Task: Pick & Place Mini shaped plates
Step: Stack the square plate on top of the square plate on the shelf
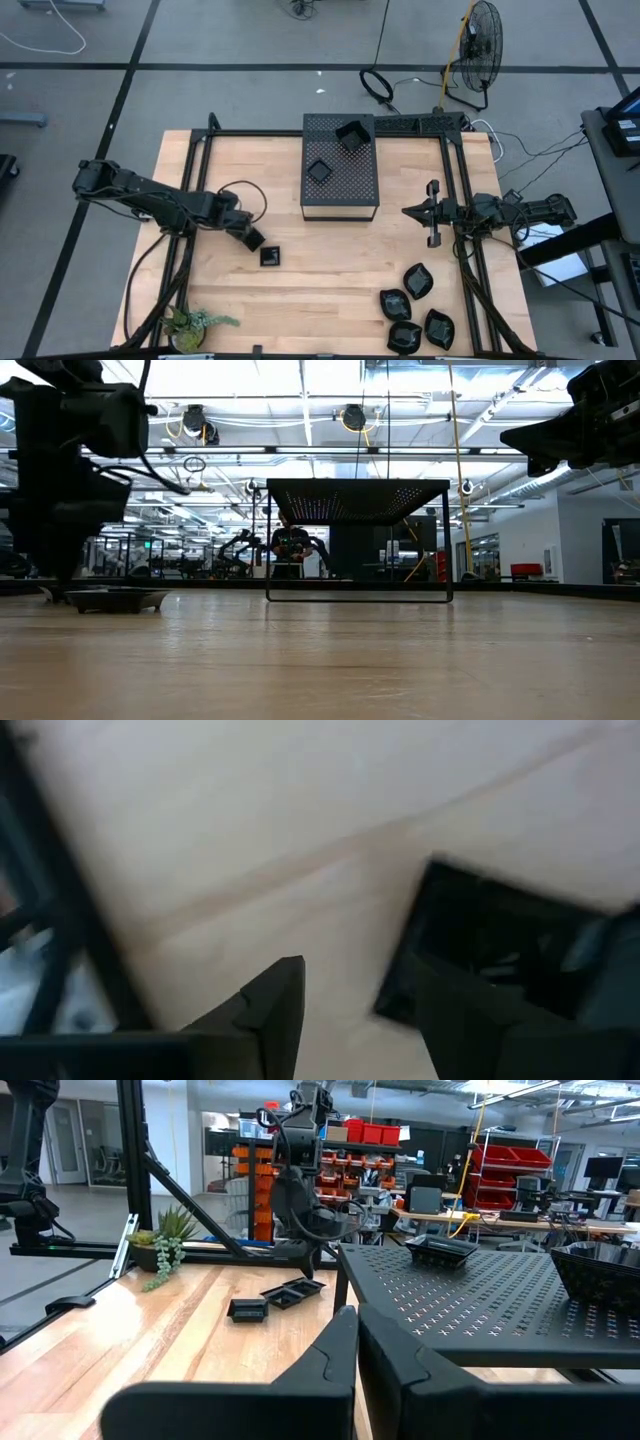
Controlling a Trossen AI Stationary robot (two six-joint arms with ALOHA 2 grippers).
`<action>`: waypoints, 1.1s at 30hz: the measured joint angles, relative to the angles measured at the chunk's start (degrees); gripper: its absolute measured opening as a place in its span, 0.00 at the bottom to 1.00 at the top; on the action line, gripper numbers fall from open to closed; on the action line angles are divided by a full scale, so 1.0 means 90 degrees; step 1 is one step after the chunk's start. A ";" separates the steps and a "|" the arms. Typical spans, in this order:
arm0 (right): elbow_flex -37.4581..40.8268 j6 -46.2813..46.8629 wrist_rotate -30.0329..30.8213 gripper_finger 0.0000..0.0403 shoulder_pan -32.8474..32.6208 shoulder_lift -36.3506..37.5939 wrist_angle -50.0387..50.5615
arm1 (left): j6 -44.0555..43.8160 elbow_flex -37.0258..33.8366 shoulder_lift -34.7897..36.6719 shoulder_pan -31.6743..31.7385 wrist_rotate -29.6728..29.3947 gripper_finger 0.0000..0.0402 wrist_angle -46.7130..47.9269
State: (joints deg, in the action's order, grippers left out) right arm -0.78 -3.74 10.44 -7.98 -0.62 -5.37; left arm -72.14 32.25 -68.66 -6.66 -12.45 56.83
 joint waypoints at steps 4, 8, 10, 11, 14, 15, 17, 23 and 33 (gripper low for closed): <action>-0.0002 -0.0001 0.0000 0.00 0.0000 0.0000 -0.0001 | 0.0090 0.0002 -0.0036 0.0000 -0.0020 0.45 -0.0041; 0.0000 -0.0001 0.0000 0.00 -0.0001 0.0002 0.0000 | 0.0095 -0.0102 -0.0039 0.0000 -0.0014 0.45 -0.0078; 0.0000 0.0000 0.0000 0.00 0.0001 0.0001 -0.0001 | 0.0114 -0.0180 -0.0037 0.0000 -0.0053 0.45 -0.0210; -0.0001 0.0000 0.0000 0.00 -0.0001 0.0002 -0.0001 | 0.0123 -0.0224 -0.0036 0.0000 -0.0067 0.45 -0.0291; -0.0001 -0.0001 0.0000 0.00 0.0000 0.0002 -0.0002 | 0.0148 -0.0373 -0.0036 0.0000 0.0007 0.45 -0.0635; -0.0001 -0.0001 0.0000 0.00 0.0000 0.0000 0.0000 | 0.0151 -0.0416 -0.0036 0.0000 0.0024 0.45 -0.0726; 0.0000 -0.0001 0.0000 0.00 -0.0001 0.0002 -0.0002 | 0.0148 -0.0469 -0.0027 0.0000 0.0020 0.45 -0.0823; -0.0002 0.0001 0.0000 0.00 0.0000 0.0000 0.0000 | 0.0171 -0.0476 -0.0027 0.0000 0.0022 0.45 -0.0853; -0.0002 -0.0001 0.0000 0.00 0.0001 0.0000 0.0000 | 0.0291 -0.0481 -0.0030 0.0000 0.0037 0.25 -0.0859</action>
State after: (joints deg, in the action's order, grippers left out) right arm -0.80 -3.75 10.44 -7.97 -0.62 -5.37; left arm -69.52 27.92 -68.93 -6.66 -12.12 49.10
